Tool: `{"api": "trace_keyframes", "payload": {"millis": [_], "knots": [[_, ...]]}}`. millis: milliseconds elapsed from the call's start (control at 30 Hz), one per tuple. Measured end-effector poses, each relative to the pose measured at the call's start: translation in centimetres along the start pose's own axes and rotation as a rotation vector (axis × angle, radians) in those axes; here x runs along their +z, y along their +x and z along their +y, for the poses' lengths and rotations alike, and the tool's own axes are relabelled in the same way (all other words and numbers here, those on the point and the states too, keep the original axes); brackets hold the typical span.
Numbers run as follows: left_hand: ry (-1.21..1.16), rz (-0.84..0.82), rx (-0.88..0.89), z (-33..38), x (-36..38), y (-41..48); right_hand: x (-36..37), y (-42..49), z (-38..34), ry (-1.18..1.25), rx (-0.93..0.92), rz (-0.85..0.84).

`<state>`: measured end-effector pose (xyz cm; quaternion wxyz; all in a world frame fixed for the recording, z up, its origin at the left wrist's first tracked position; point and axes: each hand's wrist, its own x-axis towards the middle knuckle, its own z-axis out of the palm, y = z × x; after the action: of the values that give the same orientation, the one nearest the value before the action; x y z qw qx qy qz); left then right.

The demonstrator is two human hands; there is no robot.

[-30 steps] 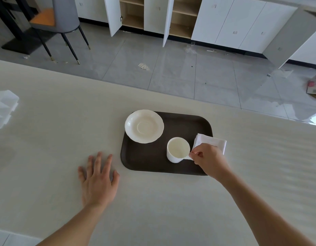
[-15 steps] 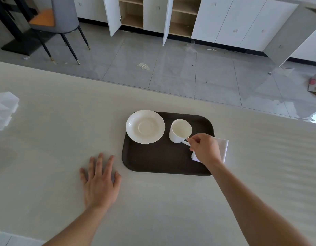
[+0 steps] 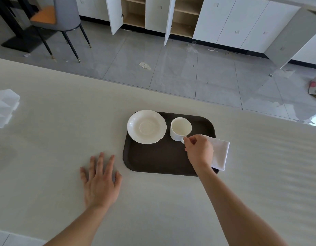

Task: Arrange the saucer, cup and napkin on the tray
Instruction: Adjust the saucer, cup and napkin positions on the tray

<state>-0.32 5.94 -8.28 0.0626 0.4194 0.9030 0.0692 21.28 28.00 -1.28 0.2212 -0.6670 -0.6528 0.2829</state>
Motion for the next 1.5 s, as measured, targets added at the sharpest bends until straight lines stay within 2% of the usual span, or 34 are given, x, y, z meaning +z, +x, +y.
{"api": "trace_keyframes", "payload": {"millis": [133, 433, 1500], "knots": [[-0.002, 0.006, 0.004, 0.1, -0.1, -0.1, 0.7, -0.6, 0.0, 0.108, 0.074, 0.024], [0.0, 0.001, 0.001, 0.1, -0.2, -0.1, 1.8, -0.8, -0.8, 0.198, 0.111, 0.016], [0.007, 0.011, 0.011, -0.2, 0.4, 0.1, 2.5, -0.4, -0.6, 0.227, 0.097, -0.031]]}}
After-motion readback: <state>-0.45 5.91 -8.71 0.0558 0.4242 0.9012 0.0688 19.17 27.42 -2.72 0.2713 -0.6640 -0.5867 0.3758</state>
